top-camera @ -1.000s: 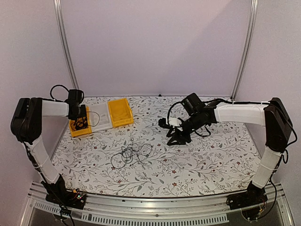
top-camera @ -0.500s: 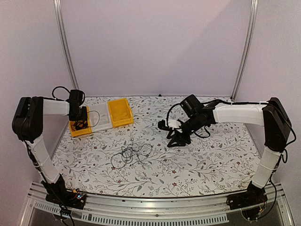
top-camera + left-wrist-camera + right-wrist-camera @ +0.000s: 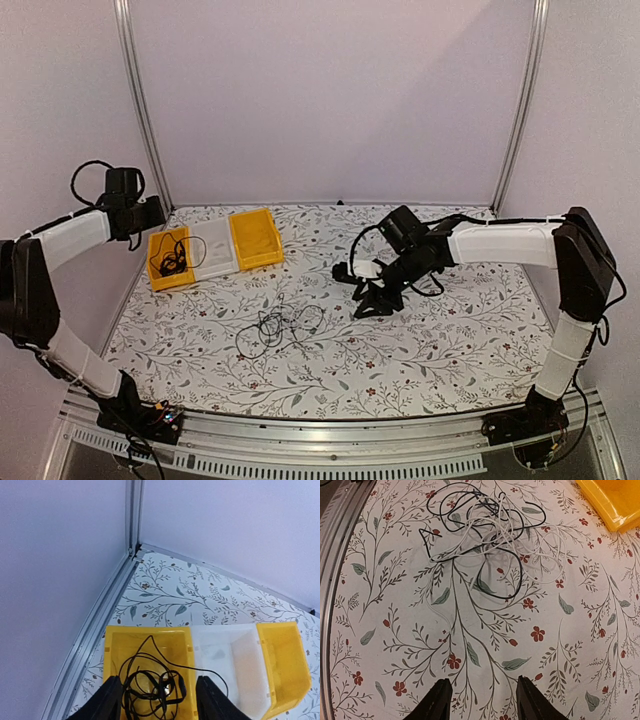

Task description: Untangle the cables

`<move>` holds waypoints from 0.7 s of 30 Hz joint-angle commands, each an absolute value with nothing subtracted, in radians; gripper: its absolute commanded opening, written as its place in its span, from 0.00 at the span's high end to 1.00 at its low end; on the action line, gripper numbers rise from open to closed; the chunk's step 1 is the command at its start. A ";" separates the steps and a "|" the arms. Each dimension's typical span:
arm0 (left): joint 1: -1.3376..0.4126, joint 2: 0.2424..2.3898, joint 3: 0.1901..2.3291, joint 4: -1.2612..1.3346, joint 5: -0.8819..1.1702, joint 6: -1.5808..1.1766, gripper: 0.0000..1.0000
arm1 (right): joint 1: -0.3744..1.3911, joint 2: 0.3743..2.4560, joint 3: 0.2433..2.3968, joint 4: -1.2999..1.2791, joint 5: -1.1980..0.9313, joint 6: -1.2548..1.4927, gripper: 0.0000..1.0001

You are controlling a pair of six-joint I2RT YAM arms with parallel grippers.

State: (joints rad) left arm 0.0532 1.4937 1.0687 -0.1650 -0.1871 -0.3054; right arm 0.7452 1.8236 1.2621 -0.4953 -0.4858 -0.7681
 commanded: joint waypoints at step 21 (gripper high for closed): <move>-0.272 1.774 1.174 -0.300 -0.292 -0.430 0.58 | 0.758 1.862 1.278 -0.509 -0.449 -0.787 0.52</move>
State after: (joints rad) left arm -0.2626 1.7504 1.1324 -0.2756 -0.2165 -0.4072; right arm 0.7525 1.8477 1.2629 -0.5014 -0.4545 -0.7788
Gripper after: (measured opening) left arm 0.446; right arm 0.483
